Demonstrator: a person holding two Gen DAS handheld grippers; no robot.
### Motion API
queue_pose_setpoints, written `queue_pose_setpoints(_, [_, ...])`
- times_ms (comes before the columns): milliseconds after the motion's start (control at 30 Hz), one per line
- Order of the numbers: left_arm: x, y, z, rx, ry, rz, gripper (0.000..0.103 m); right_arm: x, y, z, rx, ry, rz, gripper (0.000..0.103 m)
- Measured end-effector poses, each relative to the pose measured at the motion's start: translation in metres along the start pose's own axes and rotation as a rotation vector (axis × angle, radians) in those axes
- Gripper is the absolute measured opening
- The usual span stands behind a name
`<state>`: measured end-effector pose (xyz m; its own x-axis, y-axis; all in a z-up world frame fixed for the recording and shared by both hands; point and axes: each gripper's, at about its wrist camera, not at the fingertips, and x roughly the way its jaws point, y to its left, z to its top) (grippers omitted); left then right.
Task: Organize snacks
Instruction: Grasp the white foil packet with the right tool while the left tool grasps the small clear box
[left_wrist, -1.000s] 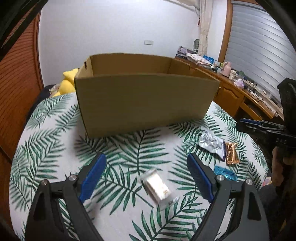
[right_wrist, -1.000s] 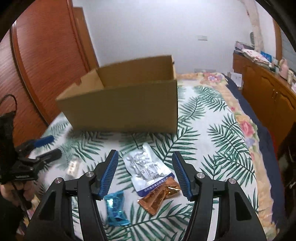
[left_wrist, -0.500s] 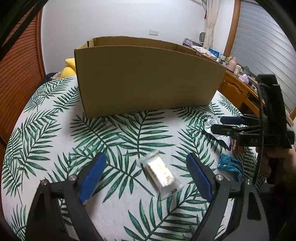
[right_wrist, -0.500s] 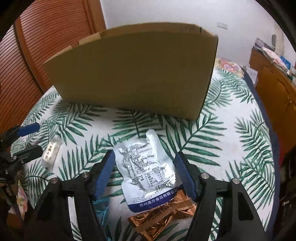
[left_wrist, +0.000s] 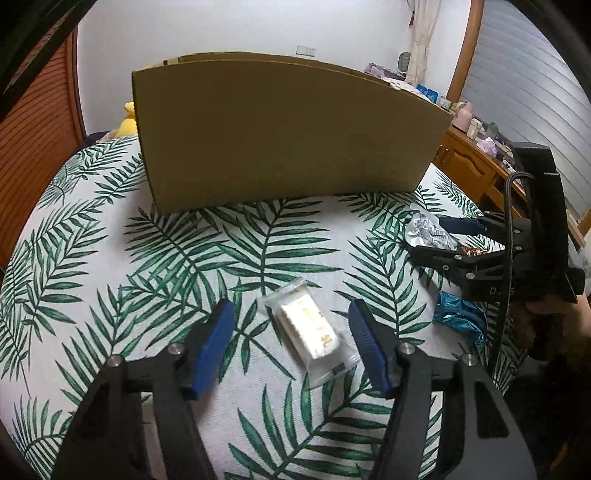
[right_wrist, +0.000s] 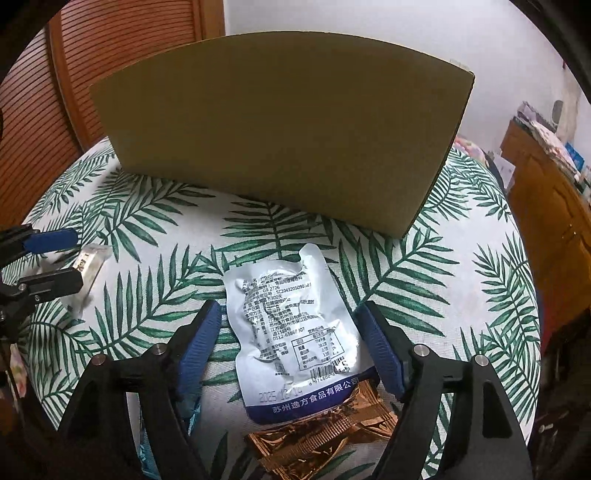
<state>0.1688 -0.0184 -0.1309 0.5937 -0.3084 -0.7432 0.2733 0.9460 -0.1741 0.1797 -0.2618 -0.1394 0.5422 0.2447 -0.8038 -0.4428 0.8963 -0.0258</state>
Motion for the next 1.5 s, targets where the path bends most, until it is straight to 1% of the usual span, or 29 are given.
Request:
queue_pose_setpoints(133, [0.005, -0.002, 0.0, -0.014, 0.025, -0.01, 0.062, 0.003, 0.002, 0.0, 0.008, 0.002, 0.0, 0.08])
queue_pose_setpoints(233, [0.007, -0.006, 0.002, -0.012, 0.029, -0.012, 0.06, 0.003, 0.004, 0.0, 0.01, 0.01, 0.0, 0.079])
queue_pose_setpoints(267, [0.007, -0.007, 0.002, -0.009, 0.031, -0.01, 0.054, 0.002, 0.005, 0.0, 0.01, 0.01, 0.003, 0.075])
queue_pose_setpoints(300, [0.008, -0.009, 0.002, -0.004, 0.035, -0.006, 0.046, 0.001, 0.006, 0.0, 0.004, 0.007, 0.007, 0.068])
queue_pose_setpoints(333, [0.009, -0.01, 0.003, 0.003, 0.039, 0.004, 0.045, 0.0, 0.008, -0.001, -0.008, 0.005, 0.011, 0.068])
queue_pose_setpoints(367, [0.009, -0.011, 0.002, 0.009, 0.041, 0.008, 0.041, -0.001, 0.009, -0.002, -0.011, 0.002, 0.009, 0.067])
queue_pose_setpoints(400, [0.01, -0.012, 0.003, 0.017, 0.042, 0.012, 0.034, -0.001, 0.009, -0.003, -0.009, 0.0, 0.011, 0.066])
queue_pose_setpoints(467, [0.011, -0.013, 0.003, 0.025, 0.044, 0.017, 0.031, -0.002, 0.01, -0.004, -0.008, 0.002, 0.013, 0.064])
queue_pose_setpoints(500, [0.012, -0.014, 0.004, 0.026, 0.046, 0.016, 0.022, -0.003, 0.011, -0.004, -0.009, 0.004, 0.011, 0.063])
queue_pose_setpoints(767, [0.009, -0.015, 0.0, 0.038, 0.037, 0.011, 0.02, -0.005, 0.018, -0.005, -0.012, 0.007, 0.019, 0.062])
queue_pose_setpoints(900, [0.003, -0.014, 0.001, 0.024, 0.008, 0.008, 0.02, -0.007, 0.021, -0.005, -0.002, 0.002, 0.038, 0.061])
queue_pose_setpoints(1067, [-0.008, -0.012, -0.001, 0.02, -0.02, 0.002, 0.02, -0.011, 0.021, -0.005, 0.012, -0.007, 0.039, 0.061])
queue_pose_setpoints(1500, [-0.032, -0.011, -0.002, 0.011, -0.091, 0.004, 0.02, -0.038, 0.013, -0.003, 0.071, -0.108, 0.049, 0.061])
